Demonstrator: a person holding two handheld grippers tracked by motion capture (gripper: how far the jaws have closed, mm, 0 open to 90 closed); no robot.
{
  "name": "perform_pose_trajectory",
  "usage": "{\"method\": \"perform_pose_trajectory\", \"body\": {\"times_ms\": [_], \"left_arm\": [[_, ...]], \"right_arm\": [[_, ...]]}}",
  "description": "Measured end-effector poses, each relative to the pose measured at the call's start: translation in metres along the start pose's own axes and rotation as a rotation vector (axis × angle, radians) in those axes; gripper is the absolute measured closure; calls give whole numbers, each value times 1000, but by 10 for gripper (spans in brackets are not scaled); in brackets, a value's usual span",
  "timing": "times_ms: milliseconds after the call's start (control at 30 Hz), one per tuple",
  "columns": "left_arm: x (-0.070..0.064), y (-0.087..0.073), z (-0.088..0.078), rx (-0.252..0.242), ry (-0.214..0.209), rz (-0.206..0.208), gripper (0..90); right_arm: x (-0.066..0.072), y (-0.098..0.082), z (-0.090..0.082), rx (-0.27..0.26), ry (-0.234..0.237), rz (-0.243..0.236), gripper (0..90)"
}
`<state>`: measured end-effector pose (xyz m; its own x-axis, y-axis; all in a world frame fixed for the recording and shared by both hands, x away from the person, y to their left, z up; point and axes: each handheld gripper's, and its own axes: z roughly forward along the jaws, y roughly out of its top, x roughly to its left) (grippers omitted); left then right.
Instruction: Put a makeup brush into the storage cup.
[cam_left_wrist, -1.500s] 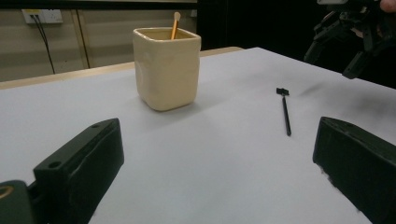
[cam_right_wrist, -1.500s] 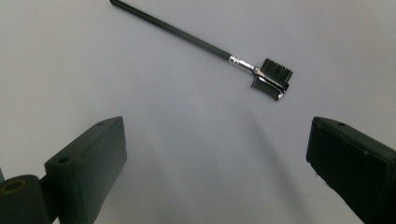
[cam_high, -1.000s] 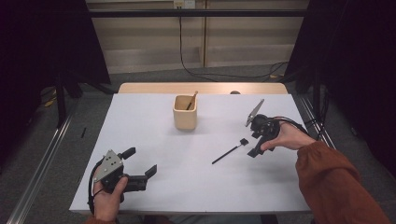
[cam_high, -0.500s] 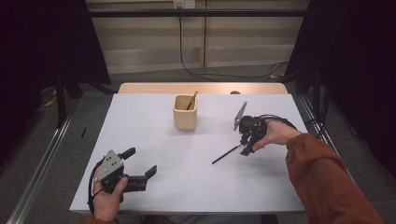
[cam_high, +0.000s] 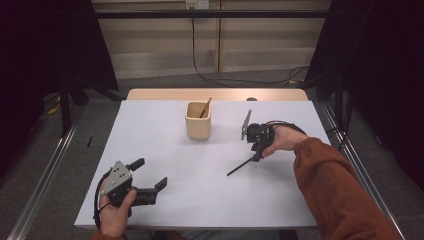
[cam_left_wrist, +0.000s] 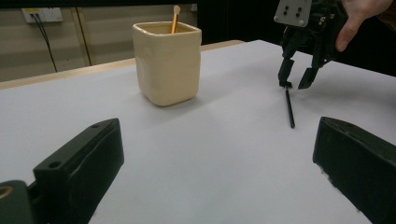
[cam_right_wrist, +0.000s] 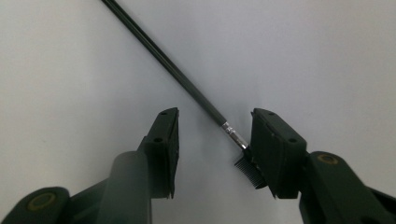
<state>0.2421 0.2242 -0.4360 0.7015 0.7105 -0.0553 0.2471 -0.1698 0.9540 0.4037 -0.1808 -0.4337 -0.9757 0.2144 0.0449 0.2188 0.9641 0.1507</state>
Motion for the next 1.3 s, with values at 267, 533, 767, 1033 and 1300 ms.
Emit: {"method": "perform_pose_trajectory", "body": {"times_ms": [267, 533, 767, 1033, 1300], "left_arm": [[0, 0, 0, 6, 2, 5, 20], [-1, 0, 0, 5, -2, 4, 19], [0, -1, 1, 8, -3, 2, 19], [-1, -2, 2, 18, -12, 0, 19], [0, -1, 1, 13, -6, -1, 19]], "right_arm": [[1, 3, 14, 61, -8, -25, 584], [5, 5, 17, 87, 0, -64, 717], [3, 4, 17, 83, 3, -66, 853], [2, 5, 17, 89, 12, -30, 860], [-1, 4, 17, 79, 20, 26, 861]]}}
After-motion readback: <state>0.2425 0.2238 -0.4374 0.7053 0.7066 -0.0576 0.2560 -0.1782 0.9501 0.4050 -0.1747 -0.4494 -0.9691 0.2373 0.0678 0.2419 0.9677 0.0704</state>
